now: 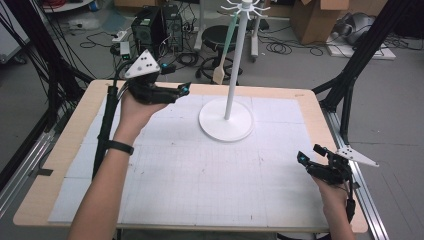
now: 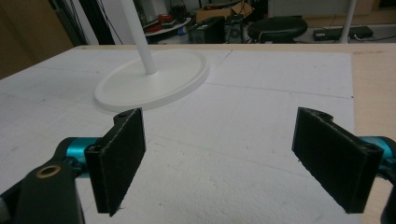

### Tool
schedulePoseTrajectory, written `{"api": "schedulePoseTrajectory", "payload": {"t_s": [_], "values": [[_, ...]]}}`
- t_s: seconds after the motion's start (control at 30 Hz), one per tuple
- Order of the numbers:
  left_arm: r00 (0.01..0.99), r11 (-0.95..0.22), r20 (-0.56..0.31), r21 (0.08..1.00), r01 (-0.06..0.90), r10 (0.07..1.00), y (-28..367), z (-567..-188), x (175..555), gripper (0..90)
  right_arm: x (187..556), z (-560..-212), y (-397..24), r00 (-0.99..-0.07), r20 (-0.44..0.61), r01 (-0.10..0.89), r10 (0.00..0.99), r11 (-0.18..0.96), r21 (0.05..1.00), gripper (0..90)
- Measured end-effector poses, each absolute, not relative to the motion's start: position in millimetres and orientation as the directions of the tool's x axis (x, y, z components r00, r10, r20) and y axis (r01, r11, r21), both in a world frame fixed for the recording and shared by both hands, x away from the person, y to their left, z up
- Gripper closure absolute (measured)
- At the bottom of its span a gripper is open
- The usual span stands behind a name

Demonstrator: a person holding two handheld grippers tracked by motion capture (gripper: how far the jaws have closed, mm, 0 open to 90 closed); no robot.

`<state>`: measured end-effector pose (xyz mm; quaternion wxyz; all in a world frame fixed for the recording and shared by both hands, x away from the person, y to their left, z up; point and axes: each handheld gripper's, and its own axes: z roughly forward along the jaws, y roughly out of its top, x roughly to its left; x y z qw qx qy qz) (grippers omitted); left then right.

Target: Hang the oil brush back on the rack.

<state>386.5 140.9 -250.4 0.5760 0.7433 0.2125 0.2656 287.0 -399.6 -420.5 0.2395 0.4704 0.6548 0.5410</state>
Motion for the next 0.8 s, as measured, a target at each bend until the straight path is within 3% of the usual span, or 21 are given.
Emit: {"api": "schedulePoseTrajectory", "payload": {"t_s": [0.37,0.8], "values": [[0.769,-0.278,0.136,0.959,0.056,0.624,201.9,-294.9,348.5,23.1,287.3,-421.0,-394.8,-0.445,0.186,0.363,0.876,-0.014,0.932,16.6],[0.767,-0.224,0.08,0.971,0.085,0.637,261.1,-355.3,309.8,18.9,287.4,-422.1,-393.5,-0.441,0.185,0.375,0.878,-0.007,0.927,16.6]]}}
